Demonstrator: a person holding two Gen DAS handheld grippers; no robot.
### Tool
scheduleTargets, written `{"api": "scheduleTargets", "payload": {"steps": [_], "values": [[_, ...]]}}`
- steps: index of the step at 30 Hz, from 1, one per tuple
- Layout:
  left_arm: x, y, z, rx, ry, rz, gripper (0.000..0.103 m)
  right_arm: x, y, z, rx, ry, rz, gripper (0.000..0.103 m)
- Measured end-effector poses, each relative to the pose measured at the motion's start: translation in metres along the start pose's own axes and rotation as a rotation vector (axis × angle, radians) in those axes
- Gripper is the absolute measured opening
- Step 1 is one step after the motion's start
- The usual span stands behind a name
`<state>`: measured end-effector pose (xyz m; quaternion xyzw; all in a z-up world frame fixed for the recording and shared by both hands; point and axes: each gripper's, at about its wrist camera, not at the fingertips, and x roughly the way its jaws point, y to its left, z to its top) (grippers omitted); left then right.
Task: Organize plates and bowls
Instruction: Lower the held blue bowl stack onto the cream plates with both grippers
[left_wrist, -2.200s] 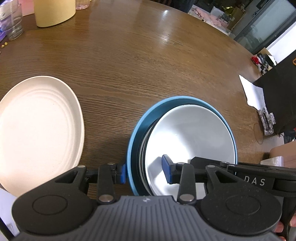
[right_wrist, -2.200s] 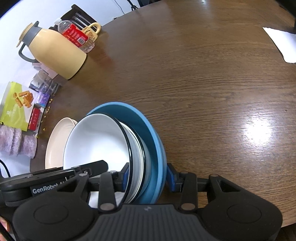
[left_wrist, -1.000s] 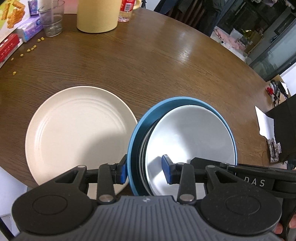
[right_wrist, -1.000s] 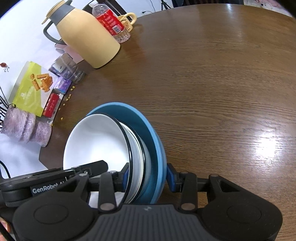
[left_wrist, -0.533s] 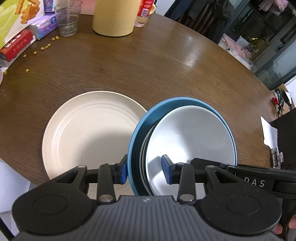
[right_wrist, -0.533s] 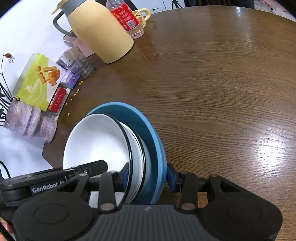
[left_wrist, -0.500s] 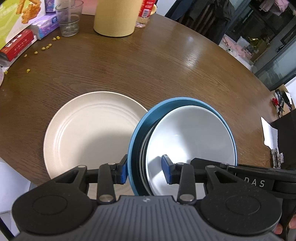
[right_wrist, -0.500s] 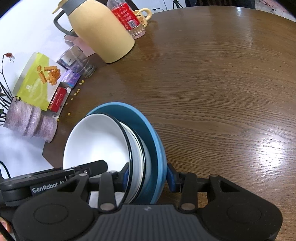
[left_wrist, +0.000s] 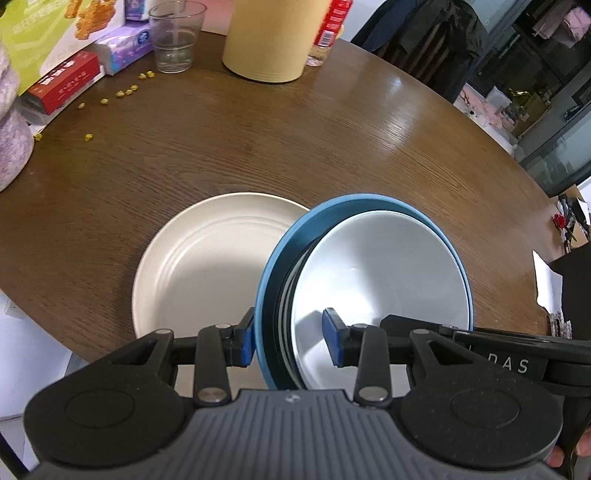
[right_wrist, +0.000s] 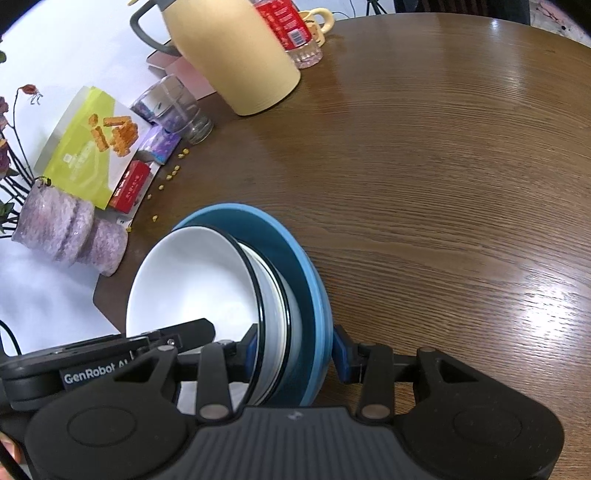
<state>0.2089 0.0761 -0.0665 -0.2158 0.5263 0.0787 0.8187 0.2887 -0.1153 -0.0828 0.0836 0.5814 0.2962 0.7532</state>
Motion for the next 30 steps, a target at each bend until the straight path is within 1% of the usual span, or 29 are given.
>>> {"api": "scheduleTargets", "payload": {"steps": [17, 30], "values": [[-0.002, 0.038, 0.008, -0.041, 0.011, 0.017, 0.037, 0.031, 0.034, 0.01, -0.024, 0.04, 0.014, 0.039], [0.009, 0.052, 0.014, -0.044, 0.042, 0.015, 0.036, 0.048, 0.039, 0.011, -0.007, 0.062, 0.005, 0.039]]}}
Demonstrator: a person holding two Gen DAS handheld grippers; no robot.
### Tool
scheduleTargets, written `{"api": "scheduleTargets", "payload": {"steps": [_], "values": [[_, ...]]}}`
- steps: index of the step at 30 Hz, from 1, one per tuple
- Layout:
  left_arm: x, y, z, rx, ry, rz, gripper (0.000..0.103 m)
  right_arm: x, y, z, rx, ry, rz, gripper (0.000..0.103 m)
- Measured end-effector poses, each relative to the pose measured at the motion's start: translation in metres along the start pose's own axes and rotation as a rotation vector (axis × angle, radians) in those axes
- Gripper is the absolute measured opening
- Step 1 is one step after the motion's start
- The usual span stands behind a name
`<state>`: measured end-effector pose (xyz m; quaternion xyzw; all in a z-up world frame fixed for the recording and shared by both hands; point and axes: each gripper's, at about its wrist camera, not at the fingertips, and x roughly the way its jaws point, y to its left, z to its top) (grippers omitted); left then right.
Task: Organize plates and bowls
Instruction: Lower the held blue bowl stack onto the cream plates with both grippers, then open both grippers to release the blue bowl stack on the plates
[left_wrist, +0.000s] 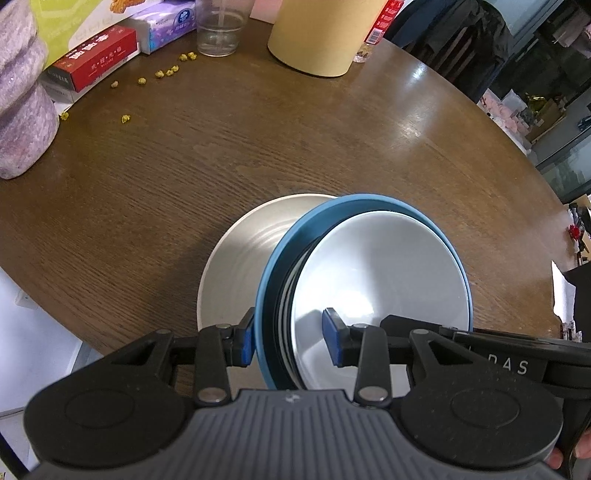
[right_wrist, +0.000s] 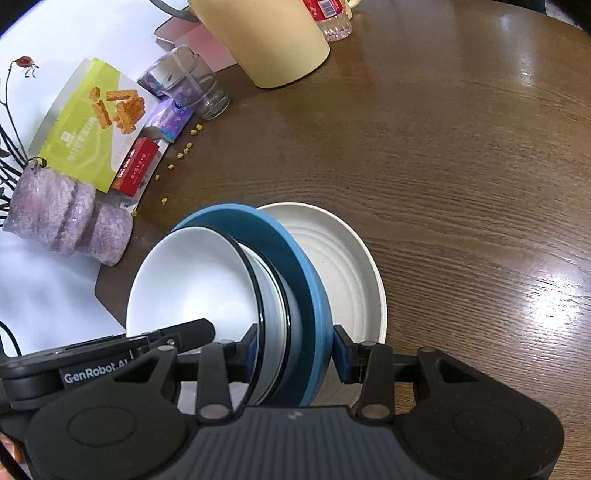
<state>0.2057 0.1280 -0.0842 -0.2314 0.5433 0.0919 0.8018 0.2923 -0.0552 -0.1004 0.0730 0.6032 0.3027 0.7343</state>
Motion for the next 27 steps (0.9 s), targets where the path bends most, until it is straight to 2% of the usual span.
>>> {"api": "scheduleTargets", "payload": {"steps": [20, 23, 25, 26, 27], "values": [[0.017, 0.01, 0.009, 0.024, 0.029, 0.008, 0.037, 0.02, 0.0, 0.004, 0.014, -0.014, -0.009, 0.039], [0.016, 0.01, 0.007, 0.033, 0.03, -0.003, 0.041, 0.019, 0.0, 0.002, 0.017, -0.027, -0.005, 0.041], [0.012, 0.01, 0.006, 0.045, 0.017, -0.01, 0.047, 0.018, 0.001, 0.001, 0.021, -0.043, -0.005, 0.042], [0.009, 0.011, 0.006, 0.054, 0.007, -0.016, 0.056, 0.016, 0.001, 0.0, 0.022, -0.053, -0.009, 0.045], [0.007, 0.011, 0.005, 0.062, -0.001, -0.014, 0.065, 0.014, 0.002, -0.001, 0.022, -0.064, -0.013, 0.051]]}}
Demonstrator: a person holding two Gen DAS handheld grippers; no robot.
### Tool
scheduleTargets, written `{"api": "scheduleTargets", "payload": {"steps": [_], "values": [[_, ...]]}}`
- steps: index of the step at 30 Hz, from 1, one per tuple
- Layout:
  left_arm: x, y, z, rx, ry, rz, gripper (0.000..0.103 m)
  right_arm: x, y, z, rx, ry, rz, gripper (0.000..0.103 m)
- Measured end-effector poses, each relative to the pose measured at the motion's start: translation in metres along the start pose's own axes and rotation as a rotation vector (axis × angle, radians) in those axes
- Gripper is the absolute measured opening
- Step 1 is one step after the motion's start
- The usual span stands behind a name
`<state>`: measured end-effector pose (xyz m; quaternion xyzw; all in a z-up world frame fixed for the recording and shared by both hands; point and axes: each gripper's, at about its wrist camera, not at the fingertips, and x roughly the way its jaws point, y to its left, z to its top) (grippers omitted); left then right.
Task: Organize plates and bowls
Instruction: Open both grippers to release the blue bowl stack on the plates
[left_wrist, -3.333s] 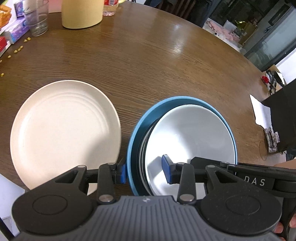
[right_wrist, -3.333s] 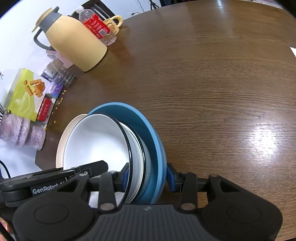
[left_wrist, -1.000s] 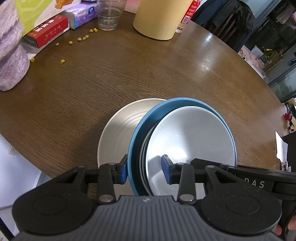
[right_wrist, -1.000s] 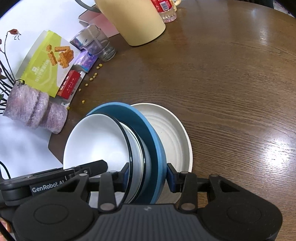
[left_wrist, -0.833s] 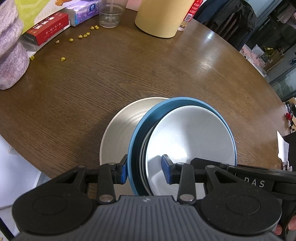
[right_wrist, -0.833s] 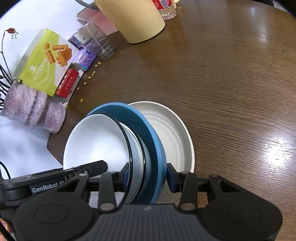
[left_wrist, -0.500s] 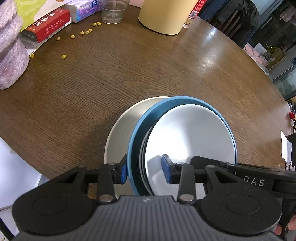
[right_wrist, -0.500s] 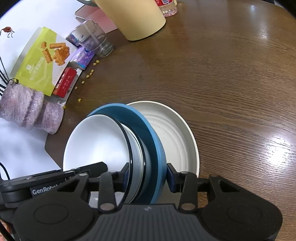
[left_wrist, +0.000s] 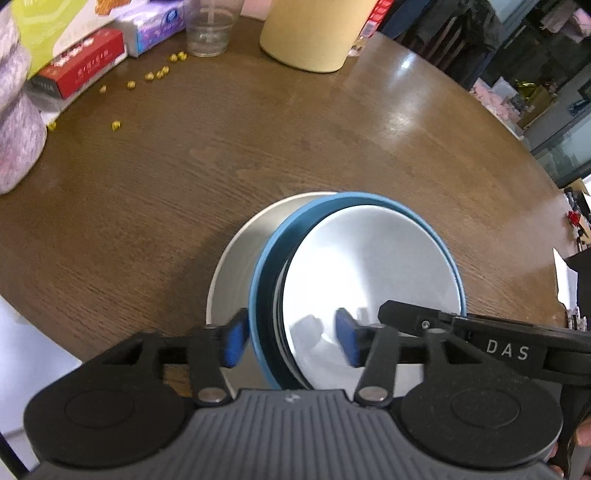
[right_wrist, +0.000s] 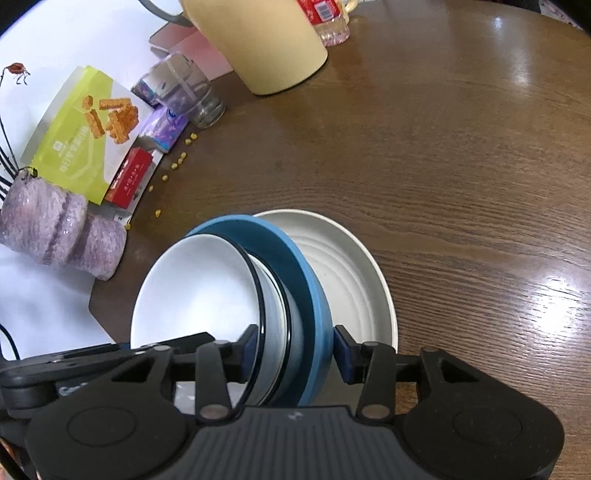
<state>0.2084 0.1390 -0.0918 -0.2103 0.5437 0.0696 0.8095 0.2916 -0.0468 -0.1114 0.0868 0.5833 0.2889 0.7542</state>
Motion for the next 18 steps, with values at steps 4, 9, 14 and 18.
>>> {"api": "scheduleTargets", "payload": {"steps": [4, 9, 14, 18], "values": [[-0.012, 0.003, -0.004, 0.031, -0.041, 0.005, 0.075, -0.014, 0.002, -0.008, 0.008, -0.061, -0.032, 0.067], [-0.034, 0.005, -0.014, 0.099, -0.144, 0.019, 0.098, -0.043, 0.005, -0.027, 0.033, -0.189, -0.082, 0.086], [-0.061, -0.002, -0.036, 0.156, -0.297, 0.025, 0.103, -0.078, 0.01, -0.061, 0.011, -0.353, -0.179, 0.101], [-0.083, -0.012, -0.063, 0.197, -0.446, 0.028, 0.103, -0.104, 0.014, -0.098, -0.046, -0.487, -0.279, 0.103]]}}
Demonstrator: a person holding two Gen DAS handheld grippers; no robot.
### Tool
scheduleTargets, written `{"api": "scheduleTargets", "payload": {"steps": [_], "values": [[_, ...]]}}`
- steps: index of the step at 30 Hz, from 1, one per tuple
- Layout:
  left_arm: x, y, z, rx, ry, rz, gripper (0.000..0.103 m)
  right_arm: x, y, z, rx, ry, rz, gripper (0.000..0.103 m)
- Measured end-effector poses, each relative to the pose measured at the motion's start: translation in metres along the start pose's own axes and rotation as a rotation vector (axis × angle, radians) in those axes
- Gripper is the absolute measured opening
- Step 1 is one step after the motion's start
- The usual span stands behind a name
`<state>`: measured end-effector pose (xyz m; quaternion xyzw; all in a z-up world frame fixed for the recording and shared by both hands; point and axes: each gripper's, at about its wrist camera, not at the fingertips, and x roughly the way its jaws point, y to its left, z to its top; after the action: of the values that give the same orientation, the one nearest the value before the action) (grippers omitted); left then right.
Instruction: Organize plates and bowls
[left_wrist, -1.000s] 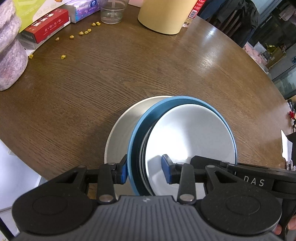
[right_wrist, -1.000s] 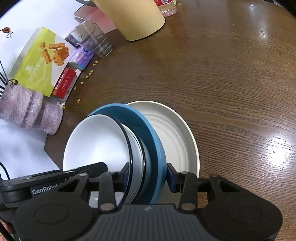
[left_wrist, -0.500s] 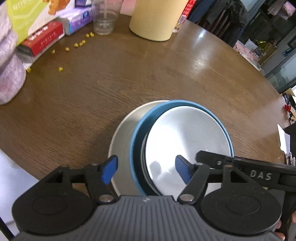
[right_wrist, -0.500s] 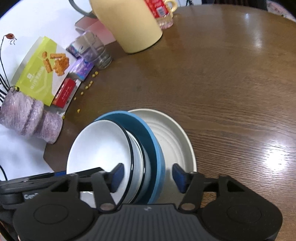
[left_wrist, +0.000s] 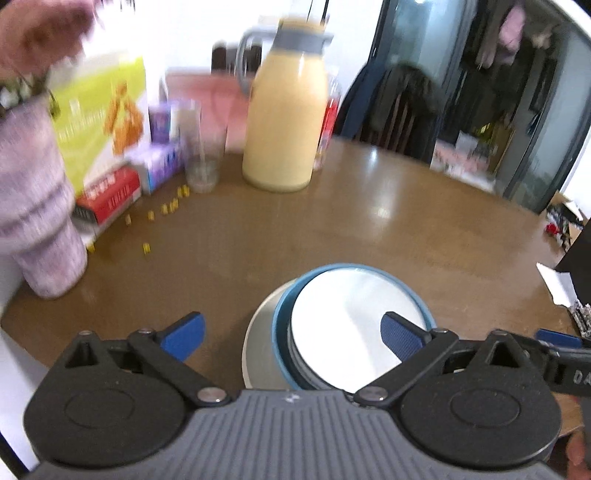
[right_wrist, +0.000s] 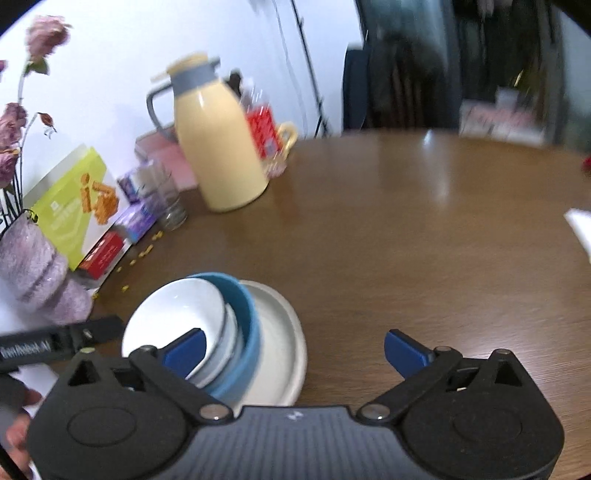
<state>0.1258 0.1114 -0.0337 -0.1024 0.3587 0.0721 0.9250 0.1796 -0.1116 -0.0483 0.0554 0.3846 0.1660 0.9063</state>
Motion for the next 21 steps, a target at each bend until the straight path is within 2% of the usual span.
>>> {"api": "scheduleTargets", "payload": {"steps": [2, 9, 13, 21], "values": [[-0.015, -0.009, -0.01, 0.015, -0.065, 0.009, 0.103, -0.02, -0.004, -0.013, -0.02, -0.058, -0.038, 0.103], [-0.062, -0.043, -0.053, 0.065, -0.17, 0.011, 0.103, -0.086, -0.017, -0.076, -0.108, -0.223, -0.188, 0.103], [-0.089, -0.053, -0.088, 0.086, -0.215, -0.003, 0.103, -0.122, -0.025, -0.115, -0.108, -0.258, -0.222, 0.103], [-0.13, -0.066, -0.142, 0.127, -0.225, -0.039, 0.103, -0.179, -0.036, -0.178, -0.051, -0.3, -0.248, 0.103]]}}
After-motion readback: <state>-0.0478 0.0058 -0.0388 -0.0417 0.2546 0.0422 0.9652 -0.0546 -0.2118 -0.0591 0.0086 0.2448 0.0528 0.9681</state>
